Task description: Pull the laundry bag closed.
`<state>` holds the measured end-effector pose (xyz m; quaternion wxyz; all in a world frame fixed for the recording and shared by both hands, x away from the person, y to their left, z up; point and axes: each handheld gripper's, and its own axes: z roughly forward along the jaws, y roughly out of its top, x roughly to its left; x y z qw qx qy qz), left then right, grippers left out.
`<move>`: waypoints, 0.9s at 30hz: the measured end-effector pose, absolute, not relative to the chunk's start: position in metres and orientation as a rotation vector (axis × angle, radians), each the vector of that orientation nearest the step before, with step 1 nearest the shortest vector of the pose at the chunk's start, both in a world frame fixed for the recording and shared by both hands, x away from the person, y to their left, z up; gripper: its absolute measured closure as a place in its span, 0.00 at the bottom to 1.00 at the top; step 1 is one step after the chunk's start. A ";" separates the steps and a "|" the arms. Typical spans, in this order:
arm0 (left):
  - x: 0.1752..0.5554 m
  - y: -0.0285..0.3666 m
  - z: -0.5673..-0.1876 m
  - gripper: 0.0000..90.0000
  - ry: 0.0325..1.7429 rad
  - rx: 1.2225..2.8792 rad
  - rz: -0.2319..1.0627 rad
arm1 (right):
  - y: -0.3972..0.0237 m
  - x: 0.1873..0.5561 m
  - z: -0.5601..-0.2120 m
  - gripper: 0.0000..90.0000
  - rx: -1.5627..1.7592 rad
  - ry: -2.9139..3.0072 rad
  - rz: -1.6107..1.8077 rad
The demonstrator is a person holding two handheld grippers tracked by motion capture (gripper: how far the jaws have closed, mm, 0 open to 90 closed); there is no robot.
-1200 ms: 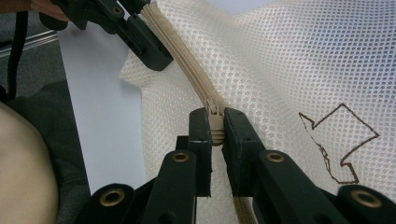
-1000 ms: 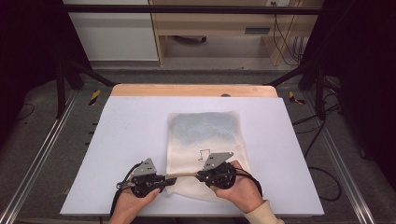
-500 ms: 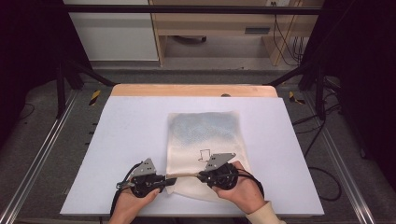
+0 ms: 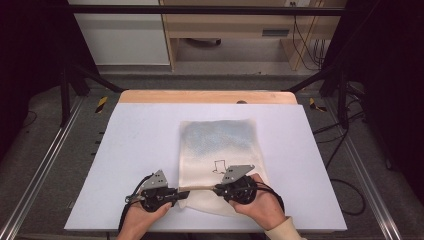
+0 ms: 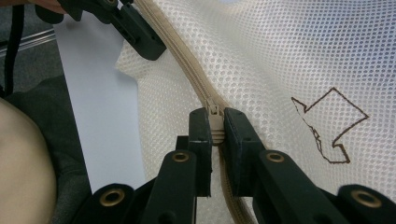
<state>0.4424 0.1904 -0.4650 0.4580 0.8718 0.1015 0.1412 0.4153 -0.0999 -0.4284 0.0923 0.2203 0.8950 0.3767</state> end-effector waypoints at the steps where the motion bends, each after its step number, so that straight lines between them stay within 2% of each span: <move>1: 0.443 0.190 -0.465 0.91 0.249 2.149 0.350 | -0.100 0.415 -0.428 0.91 0.656 2.658 1.125; 27: 0.443 0.190 -0.468 0.91 0.245 2.149 0.337 | -0.120 0.410 -0.430 0.91 0.702 2.638 1.138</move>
